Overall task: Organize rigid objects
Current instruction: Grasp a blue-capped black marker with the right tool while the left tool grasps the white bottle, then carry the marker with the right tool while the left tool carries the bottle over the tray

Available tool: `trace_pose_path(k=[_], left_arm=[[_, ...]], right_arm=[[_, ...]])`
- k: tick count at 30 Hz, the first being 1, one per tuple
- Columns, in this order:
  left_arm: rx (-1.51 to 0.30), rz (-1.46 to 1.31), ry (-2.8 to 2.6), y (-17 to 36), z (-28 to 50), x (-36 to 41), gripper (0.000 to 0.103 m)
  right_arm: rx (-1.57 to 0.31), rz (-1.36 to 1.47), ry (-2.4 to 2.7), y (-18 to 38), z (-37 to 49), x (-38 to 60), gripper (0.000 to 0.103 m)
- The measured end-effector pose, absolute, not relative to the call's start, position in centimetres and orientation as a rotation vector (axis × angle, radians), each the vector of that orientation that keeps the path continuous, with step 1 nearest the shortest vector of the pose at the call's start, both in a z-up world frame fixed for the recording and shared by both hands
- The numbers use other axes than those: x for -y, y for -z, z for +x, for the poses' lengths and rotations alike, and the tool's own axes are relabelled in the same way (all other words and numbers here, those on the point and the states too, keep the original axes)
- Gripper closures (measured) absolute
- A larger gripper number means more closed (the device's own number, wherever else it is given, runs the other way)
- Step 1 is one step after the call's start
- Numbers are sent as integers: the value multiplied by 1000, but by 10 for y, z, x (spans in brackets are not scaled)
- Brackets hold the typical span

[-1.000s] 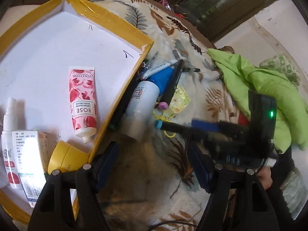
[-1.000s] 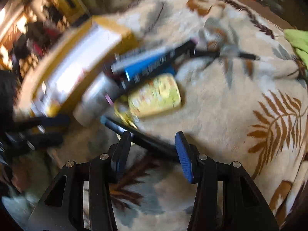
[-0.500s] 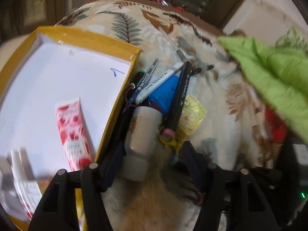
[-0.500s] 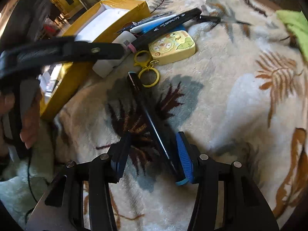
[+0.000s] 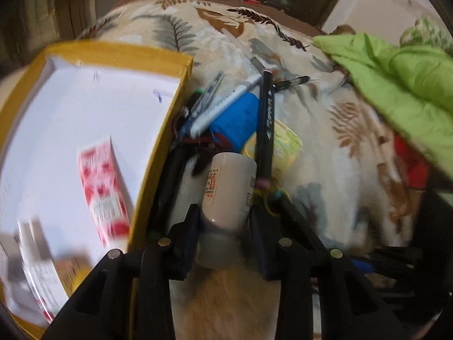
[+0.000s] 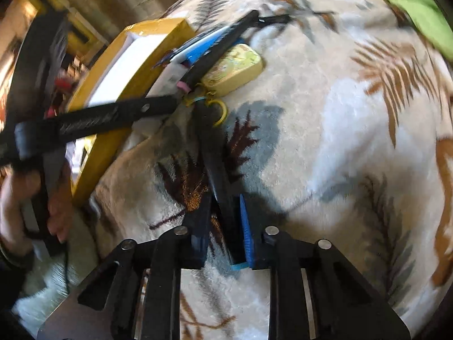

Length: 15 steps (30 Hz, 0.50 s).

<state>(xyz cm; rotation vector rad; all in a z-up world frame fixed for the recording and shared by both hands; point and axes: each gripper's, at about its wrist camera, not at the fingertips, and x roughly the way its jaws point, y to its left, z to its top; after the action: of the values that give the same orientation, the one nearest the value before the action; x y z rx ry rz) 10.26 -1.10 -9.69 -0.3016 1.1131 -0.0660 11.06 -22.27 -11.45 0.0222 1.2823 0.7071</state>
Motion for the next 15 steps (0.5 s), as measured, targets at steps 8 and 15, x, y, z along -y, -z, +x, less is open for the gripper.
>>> trace_pose_path(k=[8,15], left_arm=[[-970,-652,148,71,37,-45,69],[-895,-736,118,40,21,-93,69]], right_arm=[[-1279,205,-740,99,95,236,89],[-1153,222,-814,45,85,201,89]])
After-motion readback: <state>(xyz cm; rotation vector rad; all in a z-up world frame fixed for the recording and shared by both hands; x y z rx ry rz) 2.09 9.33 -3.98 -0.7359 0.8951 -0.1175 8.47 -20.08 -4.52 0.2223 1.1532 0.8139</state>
